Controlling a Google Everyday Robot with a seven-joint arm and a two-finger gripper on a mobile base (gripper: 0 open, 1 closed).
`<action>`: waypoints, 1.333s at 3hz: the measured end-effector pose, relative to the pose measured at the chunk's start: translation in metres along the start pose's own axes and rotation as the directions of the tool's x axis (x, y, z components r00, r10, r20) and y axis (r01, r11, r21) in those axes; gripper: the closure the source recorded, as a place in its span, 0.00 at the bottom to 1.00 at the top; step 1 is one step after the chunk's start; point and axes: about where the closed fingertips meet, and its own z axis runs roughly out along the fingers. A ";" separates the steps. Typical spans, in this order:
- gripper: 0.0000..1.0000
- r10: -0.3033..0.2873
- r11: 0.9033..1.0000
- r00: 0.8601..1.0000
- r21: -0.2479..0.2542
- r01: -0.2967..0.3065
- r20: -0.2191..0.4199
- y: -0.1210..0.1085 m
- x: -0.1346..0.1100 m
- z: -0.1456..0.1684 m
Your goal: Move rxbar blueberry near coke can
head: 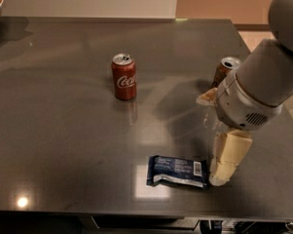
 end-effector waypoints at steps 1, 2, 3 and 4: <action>0.00 -0.022 0.999 1.000 -0.041 0.023 0.012 0.013 -0.007 0.021; 0.00 -0.042 0.997 0.999 -0.066 0.043 0.019 0.026 -0.012 0.039; 0.00 -0.049 0.996 0.998 -0.079 0.051 0.030 0.034 -0.014 0.050; 0.17 -0.053 0.995 0.998 -0.082 0.056 0.039 0.038 -0.015 0.055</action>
Offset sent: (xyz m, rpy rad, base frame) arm -0.0341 0.0358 -0.0570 0.0227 0.0802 0.0958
